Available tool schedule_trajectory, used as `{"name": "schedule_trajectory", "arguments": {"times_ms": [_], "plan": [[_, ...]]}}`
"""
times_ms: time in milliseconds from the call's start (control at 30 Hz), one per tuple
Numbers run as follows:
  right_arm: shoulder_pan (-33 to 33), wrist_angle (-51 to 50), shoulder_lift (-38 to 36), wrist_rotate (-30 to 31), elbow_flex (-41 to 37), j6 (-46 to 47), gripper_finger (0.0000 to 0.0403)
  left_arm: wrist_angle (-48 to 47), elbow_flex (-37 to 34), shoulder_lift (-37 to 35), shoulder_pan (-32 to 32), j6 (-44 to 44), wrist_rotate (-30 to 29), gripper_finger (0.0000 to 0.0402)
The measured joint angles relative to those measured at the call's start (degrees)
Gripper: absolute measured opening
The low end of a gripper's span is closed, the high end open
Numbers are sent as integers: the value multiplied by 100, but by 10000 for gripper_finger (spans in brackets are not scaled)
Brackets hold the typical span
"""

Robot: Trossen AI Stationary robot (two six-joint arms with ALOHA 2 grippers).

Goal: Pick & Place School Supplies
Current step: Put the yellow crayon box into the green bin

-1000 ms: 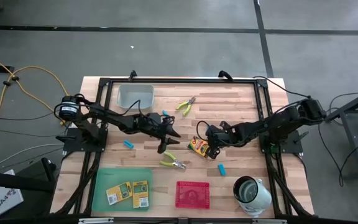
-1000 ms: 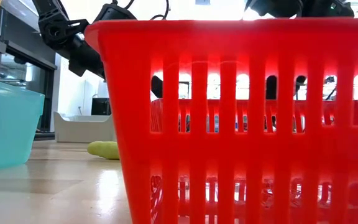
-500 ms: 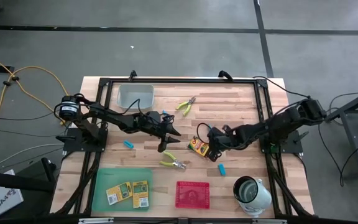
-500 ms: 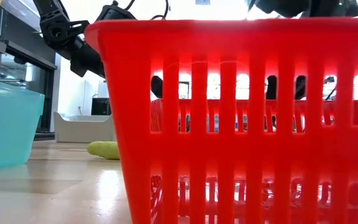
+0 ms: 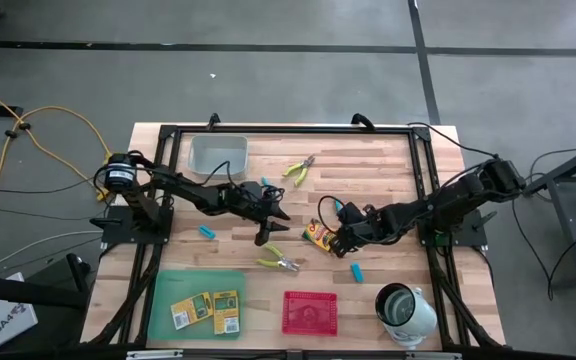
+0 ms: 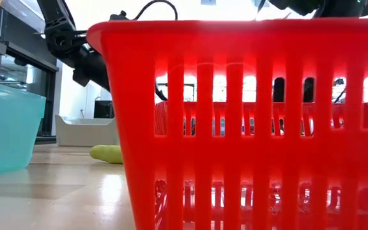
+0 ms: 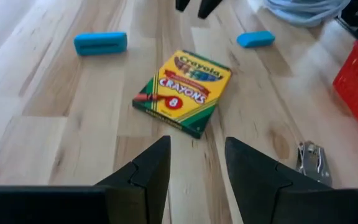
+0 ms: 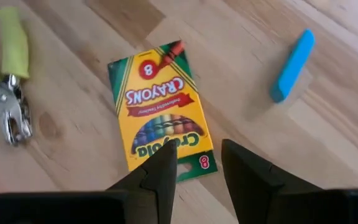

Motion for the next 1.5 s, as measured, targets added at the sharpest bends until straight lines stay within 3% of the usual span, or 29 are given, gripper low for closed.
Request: {"name": "schedule_trajectory", "arguments": {"times_ms": [400, 867, 1233, 1500], "plan": [[212, 52, 0, -883, 0, 1942, 118, 186, 0, 37, -123, 286, 0, 148], [1039, 144, 0, 414, -10, 4460, 118, 202, 0, 37, -367, 799, -13, 148], [1143, 2172, 2, 619, -1330, 5236, 118, 321, -7, 37, -394, 1070, -8, 148], [1032, 2644, 2, 365, -1635, 5413, 118, 526, -7, 37, -394, 1198, -9, 148]]}}
